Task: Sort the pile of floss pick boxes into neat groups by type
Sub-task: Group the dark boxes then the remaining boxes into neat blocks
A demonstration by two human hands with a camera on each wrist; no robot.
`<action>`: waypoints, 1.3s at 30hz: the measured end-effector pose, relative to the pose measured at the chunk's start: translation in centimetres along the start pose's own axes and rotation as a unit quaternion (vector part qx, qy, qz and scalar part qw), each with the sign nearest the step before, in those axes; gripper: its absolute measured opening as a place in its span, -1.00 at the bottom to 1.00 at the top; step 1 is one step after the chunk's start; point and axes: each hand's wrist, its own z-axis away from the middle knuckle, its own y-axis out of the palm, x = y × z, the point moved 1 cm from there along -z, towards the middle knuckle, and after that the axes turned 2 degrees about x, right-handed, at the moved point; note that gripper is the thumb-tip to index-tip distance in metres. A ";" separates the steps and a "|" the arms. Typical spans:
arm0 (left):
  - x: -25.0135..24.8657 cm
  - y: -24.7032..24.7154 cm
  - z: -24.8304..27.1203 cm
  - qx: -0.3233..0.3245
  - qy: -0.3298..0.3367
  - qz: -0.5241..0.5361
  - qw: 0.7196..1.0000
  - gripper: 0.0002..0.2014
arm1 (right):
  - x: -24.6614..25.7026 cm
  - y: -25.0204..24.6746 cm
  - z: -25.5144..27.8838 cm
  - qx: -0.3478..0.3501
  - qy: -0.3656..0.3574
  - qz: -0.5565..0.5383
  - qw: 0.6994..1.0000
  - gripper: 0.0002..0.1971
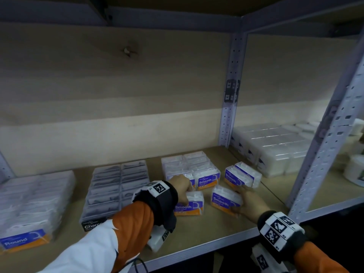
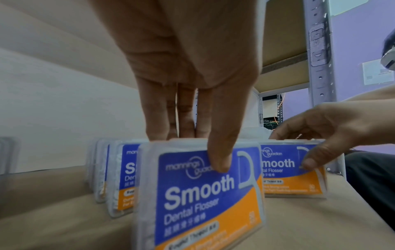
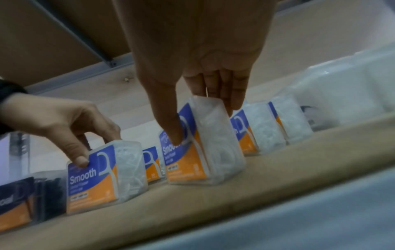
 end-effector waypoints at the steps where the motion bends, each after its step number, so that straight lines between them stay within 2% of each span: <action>1: 0.0 0.0 0.0 0.001 -0.002 0.002 1.000 -0.64 | 0.3 -0.2 -0.3 0.008 -0.005 0.031 0.999 -0.33; 4: -0.2 0.0 -0.1 0.000 -0.005 0.005 1.000 -0.65 | 0.8 -0.8 -1.1 0.019 -0.018 0.092 0.995 -0.47; 8: -0.1 0.0 -0.2 -0.006 -0.014 0.003 1.000 -0.70 | 1.4 -1.1 -2.1 0.011 -0.041 0.103 0.994 -0.59; 13: -0.2 0.0 -0.6 -0.026 -0.034 -0.022 0.999 -0.88 | 2.1 -1.1 -3.8 -0.003 -0.076 0.101 0.992 -0.54; 17: 0.0 0.3 -1.2 -0.045 -0.056 -0.030 0.997 -0.73 | 2.6 -0.7 -5.0 -0.008 -0.101 0.088 0.991 -0.54; 22: 0.3 0.5 -1.6 -0.068 -0.075 -0.033 0.994 -0.64 | 2.8 -0.4 -6.1 0.008 -0.102 0.078 0.992 -0.55; 39: 1.1 0.7 -2.5 -0.076 -0.076 -0.006 0.994 -0.61 | 3.0 -1.0 -7.0 0.039 -0.136 0.093 0.986 -0.46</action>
